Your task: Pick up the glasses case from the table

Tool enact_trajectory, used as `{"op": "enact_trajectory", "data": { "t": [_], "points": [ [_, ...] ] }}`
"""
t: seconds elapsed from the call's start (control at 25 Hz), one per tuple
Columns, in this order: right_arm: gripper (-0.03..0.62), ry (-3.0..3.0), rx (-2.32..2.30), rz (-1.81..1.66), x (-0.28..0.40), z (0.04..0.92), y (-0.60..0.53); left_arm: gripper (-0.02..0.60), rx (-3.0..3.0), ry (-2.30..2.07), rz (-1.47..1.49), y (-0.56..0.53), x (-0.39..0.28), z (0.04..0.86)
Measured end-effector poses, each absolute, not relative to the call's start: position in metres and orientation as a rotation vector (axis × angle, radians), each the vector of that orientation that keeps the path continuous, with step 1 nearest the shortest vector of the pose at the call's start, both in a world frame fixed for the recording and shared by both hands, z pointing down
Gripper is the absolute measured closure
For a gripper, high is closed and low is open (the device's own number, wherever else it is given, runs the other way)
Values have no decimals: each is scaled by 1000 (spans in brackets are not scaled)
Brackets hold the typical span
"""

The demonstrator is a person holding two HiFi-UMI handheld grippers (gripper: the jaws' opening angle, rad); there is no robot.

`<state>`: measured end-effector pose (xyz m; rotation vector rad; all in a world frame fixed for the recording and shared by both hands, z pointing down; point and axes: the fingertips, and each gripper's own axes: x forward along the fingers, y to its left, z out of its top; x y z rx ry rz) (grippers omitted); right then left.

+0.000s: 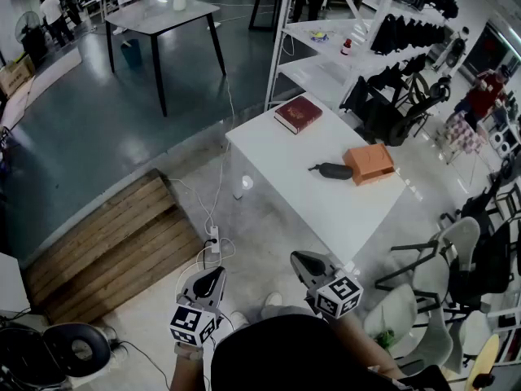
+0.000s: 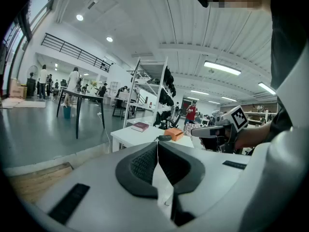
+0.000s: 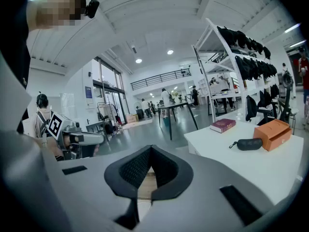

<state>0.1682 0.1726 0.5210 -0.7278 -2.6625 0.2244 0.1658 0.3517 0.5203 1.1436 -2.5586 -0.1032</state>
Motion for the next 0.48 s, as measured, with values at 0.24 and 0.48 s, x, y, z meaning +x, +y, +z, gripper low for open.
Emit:
{"op": "enact_trajectory", "data": {
  "t": [0.24,0.48],
  "points": [
    [566,-2659,-740,253,162,517,140,561,1133,-2550,-107,317,158,516],
    [566,-2674,-747,356,149,519,102,561,1152,-2533,-58,274,142,515]
  ]
}}
